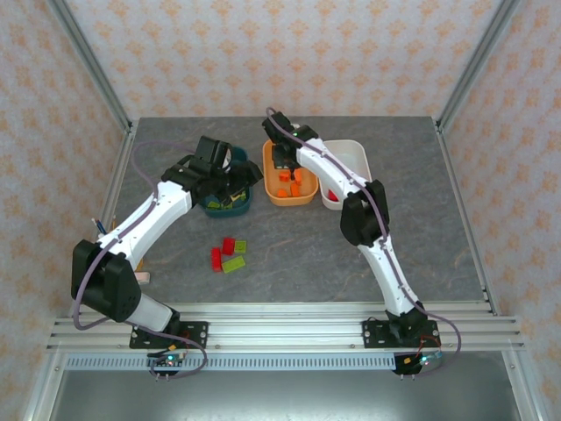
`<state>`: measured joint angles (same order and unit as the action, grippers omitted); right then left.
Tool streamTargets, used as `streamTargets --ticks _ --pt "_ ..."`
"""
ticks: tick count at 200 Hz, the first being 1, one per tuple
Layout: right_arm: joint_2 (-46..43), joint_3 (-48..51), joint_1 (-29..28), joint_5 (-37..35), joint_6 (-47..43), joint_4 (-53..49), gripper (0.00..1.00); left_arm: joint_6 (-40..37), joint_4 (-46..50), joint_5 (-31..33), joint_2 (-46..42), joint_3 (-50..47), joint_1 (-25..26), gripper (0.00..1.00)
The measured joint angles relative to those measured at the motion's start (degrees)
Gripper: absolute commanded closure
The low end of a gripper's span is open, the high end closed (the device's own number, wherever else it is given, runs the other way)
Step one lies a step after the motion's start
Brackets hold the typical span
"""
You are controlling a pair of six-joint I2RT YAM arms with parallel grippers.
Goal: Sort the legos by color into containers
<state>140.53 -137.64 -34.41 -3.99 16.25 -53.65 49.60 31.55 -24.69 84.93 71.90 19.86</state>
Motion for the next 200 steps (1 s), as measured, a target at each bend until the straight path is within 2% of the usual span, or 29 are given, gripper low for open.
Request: streamTargets --ticks 26,63,92,109,126,145,164,200 --pt "3.6 -6.0 0.9 3.7 0.8 2.8 0.99 -0.3 -0.2 1.3 0.0 -0.3 -0.1 0.24" --pt "8.9 -8.3 3.6 9.8 4.2 6.7 0.94 -1.2 -0.1 2.9 0.4 -0.4 -0.2 0.24" --pt "13.6 -11.4 5.4 13.3 6.6 7.2 0.80 -2.0 0.5 4.2 0.7 -0.4 -0.2 0.24" --pt "14.4 -12.3 5.6 14.7 7.1 7.2 0.69 -2.7 1.7 5.4 0.7 -0.4 -0.2 0.25" --pt "14.4 -13.4 5.5 15.7 7.8 7.2 0.63 -3.2 3.7 6.6 0.5 -0.4 -0.2 0.25" --pt "13.2 -13.5 5.0 16.0 7.6 7.1 0.59 -3.6 6.0 7.8 -0.9 -0.7 -0.4 0.25" --pt "9.9 -12.9 4.5 15.8 7.3 6.4 0.58 -4.3 9.3 9.7 -3.9 -1.2 -0.5 0.25" --pt "-5.3 -4.2 1.9 13.5 6.0 6.2 0.58 -5.2 15.6 12.2 -11.6 -2.0 -0.5 0.25"
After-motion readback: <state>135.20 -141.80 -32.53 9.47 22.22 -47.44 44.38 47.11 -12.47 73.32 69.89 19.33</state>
